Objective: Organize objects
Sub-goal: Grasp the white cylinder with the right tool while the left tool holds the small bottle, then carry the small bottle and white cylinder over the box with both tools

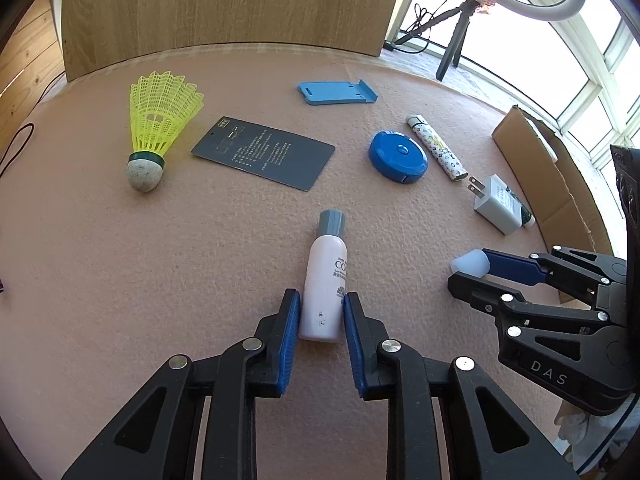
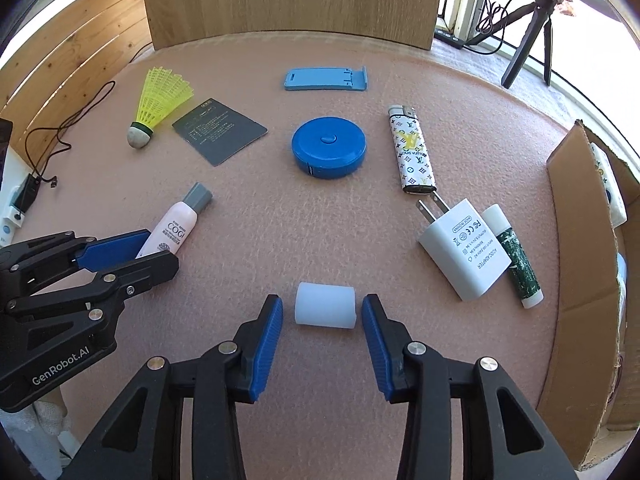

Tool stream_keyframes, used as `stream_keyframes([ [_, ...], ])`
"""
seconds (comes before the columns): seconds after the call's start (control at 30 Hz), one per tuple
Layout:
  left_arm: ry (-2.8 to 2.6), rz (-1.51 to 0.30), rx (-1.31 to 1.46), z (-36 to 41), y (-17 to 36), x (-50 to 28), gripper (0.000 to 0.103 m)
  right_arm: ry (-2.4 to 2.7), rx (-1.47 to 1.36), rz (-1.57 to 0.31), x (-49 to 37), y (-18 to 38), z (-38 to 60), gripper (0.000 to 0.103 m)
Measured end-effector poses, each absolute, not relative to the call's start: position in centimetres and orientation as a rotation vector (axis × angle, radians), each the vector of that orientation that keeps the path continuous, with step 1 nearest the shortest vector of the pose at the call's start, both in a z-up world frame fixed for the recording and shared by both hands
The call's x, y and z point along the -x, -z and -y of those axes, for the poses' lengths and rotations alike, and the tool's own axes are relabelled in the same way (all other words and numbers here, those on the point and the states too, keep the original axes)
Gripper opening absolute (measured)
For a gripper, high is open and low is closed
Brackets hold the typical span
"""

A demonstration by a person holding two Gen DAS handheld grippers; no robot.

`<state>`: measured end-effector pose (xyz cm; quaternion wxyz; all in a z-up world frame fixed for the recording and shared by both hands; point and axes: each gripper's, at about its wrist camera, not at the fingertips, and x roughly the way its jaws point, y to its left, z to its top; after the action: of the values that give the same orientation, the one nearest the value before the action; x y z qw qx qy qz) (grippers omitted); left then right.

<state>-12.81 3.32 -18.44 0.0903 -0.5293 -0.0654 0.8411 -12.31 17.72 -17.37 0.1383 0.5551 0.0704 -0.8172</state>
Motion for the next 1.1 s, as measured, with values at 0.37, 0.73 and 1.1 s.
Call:
stream_keyframes([
  [0.37,-2.473,0.253,1.57,-3.0,18.2,12.1,0.022,2.368,-1.584,-0.049,11.2,15.8,-20.6,0.024],
  [0.73,-2.442,0.279,1.522,-4.5,16.6,11.5,0.021,2.443,-1.534,0.058,9.0,12.7,-25.0,0.024],
  [1.1,-2.412,0.269,1.438,-7.0,14.0,11.4,0.021,2.548,-1.461,0.136,7.4,9.1,-29.3,0.024],
])
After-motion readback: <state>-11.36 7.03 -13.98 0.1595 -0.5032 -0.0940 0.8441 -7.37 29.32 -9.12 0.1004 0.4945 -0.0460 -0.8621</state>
